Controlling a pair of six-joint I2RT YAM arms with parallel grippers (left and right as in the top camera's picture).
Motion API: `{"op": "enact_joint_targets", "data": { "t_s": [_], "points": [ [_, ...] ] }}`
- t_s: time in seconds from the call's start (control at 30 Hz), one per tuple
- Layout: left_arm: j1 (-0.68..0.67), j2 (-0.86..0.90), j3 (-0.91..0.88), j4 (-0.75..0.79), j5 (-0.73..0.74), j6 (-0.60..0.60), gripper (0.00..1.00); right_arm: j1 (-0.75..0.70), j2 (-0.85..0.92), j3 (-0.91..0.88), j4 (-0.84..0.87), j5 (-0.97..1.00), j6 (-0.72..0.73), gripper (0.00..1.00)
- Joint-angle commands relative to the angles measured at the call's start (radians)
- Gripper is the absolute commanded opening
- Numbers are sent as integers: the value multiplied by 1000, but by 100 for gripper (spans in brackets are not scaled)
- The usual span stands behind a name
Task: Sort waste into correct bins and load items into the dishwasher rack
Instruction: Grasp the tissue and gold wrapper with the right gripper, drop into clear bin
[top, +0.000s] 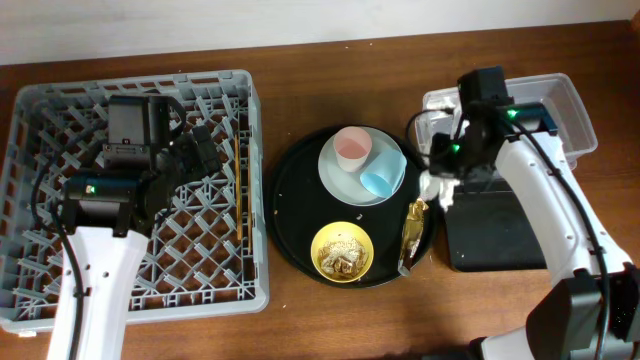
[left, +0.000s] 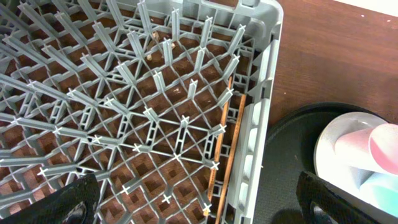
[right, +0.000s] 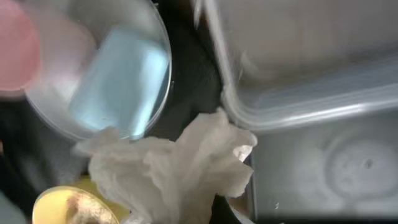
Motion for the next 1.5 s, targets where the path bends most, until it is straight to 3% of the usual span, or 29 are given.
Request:
{"op": "enact_joint_targets", "data": {
  "t_s": [0.0,0.07,0.17,0.23,0.33,0.43,0.47,0.57,0.63,0.67,0.7,0.73,0.87,1.0,1.27,1.33,1.37,1.43,1.47],
  "points": [
    [3,-6,11,1,-1,2,99,23,-11,8,32,106,40,4],
    [3,-6,11,1,-1,2,99,-40,-5,8,129,113,41,4],
    [3,-6,11,1,-1,2,99,-39,-5,8,-15,-10,29,4],
    [3,-6,11,1,-1,2,99,65,-8,8,-106,-10,31,4],
    [3,-6,11,1,-1,2,99,225,-8,-24,-191,118,218,4],
    [3,-6,11,2,0,2,99,328,-8,-224,-28,200,344,10],
    [3,-6,11,1,-1,2,99,328,-8,-319,79,205,356,17],
    [3,-6,11,2,-1,2,99,328,-8,-437,251,225,355,22],
    [3,-6,11,2,-1,2,99,328,-8,-472,270,287,403,38],
    [3,-6,11,1,-1,2,99,328,-8,-484,281,291,403,41],
    [3,-6,11,1,-1,2,99,328,-8,-505,308,291,404,52],
    [3,-6,11,1,-1,2,99,328,-8,-528,338,291,404,55],
    [3,-6,11,1,0,2,99,328,-8,-523,386,294,341,56],
    [3,-6,11,1,-1,2,99,328,-8,-410,261,341,286,57],
    [3,-6,11,2,-1,2,99,328,-5,-515,266,342,301,63],
    [3,-6,11,1,-1,2,99,329,-5,-516,299,302,285,62],
    [3,-6,11,1,-1,2,99,329,-5,-516,307,284,285,55],
    [3,-6,11,1,-1,2,99,329,-6,-513,318,270,245,17],
    [3,-6,11,1,-1,2,99,329,-6,-499,316,270,237,14]
  ]
}}
